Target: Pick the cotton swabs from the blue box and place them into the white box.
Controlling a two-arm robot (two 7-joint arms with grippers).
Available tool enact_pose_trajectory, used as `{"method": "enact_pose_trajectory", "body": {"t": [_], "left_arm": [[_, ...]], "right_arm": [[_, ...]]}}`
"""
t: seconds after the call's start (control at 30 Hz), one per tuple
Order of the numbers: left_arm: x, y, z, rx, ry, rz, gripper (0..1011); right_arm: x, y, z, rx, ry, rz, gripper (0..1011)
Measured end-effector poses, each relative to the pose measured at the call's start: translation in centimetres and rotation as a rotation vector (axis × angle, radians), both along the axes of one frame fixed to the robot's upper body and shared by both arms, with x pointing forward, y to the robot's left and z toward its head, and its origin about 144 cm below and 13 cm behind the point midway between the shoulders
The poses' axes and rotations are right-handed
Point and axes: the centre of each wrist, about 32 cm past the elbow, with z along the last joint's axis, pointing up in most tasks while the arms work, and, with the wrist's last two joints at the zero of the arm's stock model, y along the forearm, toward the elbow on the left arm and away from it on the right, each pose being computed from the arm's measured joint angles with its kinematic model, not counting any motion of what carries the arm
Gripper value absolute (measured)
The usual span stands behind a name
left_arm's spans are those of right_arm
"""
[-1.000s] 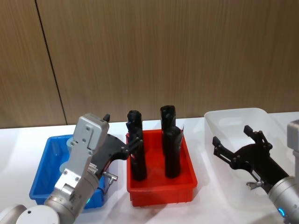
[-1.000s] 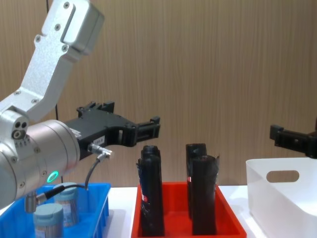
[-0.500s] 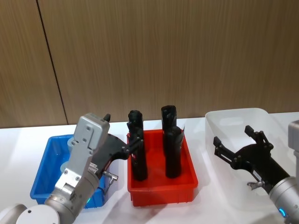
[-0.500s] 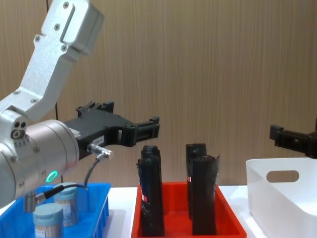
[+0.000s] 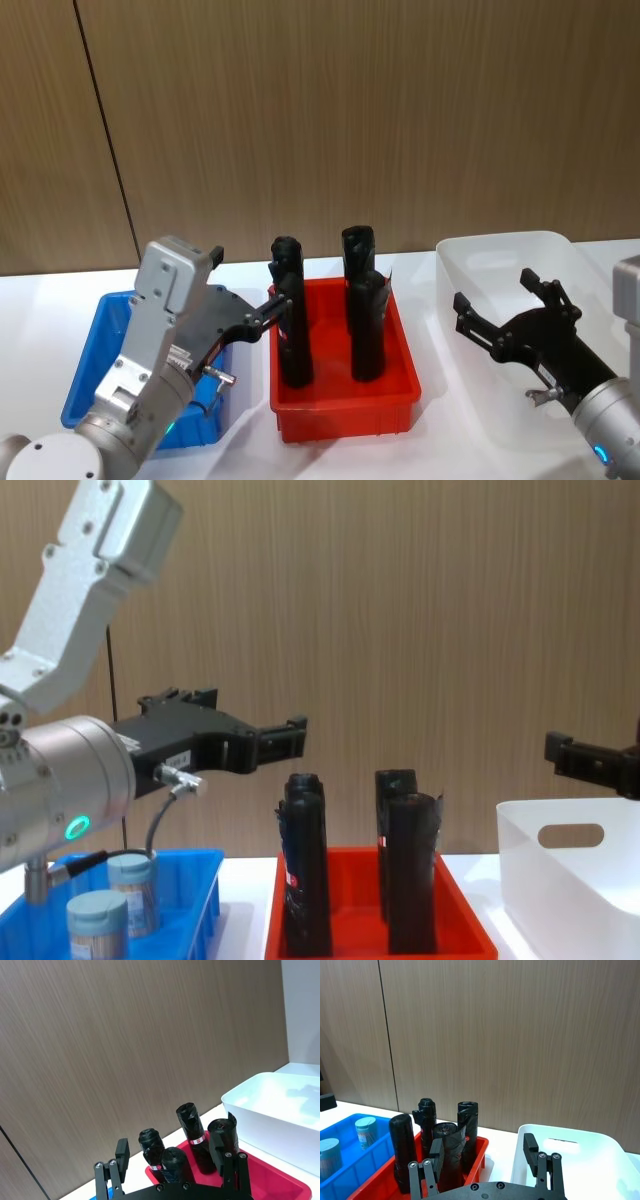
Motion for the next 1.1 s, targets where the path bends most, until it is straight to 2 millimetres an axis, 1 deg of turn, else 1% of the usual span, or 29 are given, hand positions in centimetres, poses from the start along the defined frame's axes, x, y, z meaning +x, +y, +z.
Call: {"method": "enact_pose_trajectory", "body": {"t": [0.27, 0.67, 0.93, 1.1], "left_arm": [[-0.4, 0.5, 0.7, -0.011, 0.024, -0.001, 1009], [-1.2, 0.8, 1.5, -0.022, 0.079, 0.080, 1010], [-1.2, 1.2, 1.5, -0.025, 0.085, 0.082, 1009], [-1.0, 1.5, 1.1, -0.034, 0.092, 0.084, 1009]], "right_arm": [[0.0, 0.0, 0.0, 0.000, 0.000, 0.000, 1002], [0.0, 0.0, 0.0, 0.000, 0.000, 0.000, 1002], [0.0, 0.0, 0.0, 0.000, 0.000, 0.000, 1002], [0.0, 0.0, 0.0, 0.000, 0.000, 0.000, 1002]]}}
